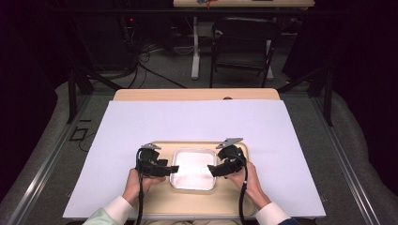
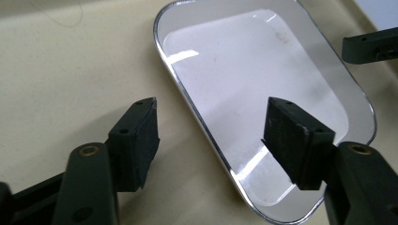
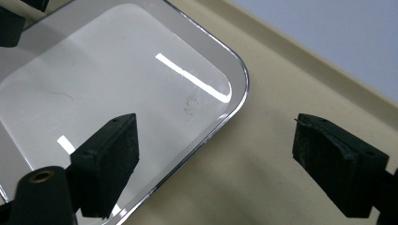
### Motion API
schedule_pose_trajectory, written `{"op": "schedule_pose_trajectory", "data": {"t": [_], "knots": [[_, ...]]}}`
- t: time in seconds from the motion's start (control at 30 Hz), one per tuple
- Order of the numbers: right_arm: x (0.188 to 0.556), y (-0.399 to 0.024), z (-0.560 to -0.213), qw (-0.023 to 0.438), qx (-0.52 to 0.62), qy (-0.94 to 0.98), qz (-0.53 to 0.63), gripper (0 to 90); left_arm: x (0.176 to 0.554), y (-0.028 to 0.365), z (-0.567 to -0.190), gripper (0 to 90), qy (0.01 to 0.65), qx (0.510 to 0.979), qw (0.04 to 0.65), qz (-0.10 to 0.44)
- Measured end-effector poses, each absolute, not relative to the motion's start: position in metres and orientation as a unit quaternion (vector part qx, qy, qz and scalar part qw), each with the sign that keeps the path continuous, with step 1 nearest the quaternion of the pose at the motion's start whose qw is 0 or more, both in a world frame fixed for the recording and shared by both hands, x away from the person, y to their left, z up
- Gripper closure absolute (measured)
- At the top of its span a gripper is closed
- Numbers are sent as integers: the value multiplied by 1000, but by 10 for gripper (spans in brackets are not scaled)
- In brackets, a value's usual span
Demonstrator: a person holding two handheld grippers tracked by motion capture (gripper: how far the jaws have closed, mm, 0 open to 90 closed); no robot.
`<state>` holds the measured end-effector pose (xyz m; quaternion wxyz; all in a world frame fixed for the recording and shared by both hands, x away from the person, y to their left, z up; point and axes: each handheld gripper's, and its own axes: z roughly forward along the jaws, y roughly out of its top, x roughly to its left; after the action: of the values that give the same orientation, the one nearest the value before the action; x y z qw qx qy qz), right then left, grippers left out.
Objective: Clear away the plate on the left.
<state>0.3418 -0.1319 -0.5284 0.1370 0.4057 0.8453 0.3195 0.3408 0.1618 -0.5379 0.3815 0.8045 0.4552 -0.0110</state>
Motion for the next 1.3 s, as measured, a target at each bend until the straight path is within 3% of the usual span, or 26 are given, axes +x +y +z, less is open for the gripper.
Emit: {"op": "schedule_pose_trajectory", "data": {"t": [0.3, 0.7, 0.93, 1.3], "knots": [[332, -144, -502, 172, 384, 826, 375, 28, 336, 172, -516, 200, 417, 814, 404, 24], [306, -172, -473, 229, 347, 792, 446, 0, 322, 191, -485, 52, 377, 818, 421, 107], [288, -195, -462, 267, 338, 771, 469, 0, 308, 203, -479, 3, 362, 815, 430, 140], [267, -220, -459, 305, 354, 745, 476, 0, 288, 236, -473, 0, 361, 788, 467, 177]]}}
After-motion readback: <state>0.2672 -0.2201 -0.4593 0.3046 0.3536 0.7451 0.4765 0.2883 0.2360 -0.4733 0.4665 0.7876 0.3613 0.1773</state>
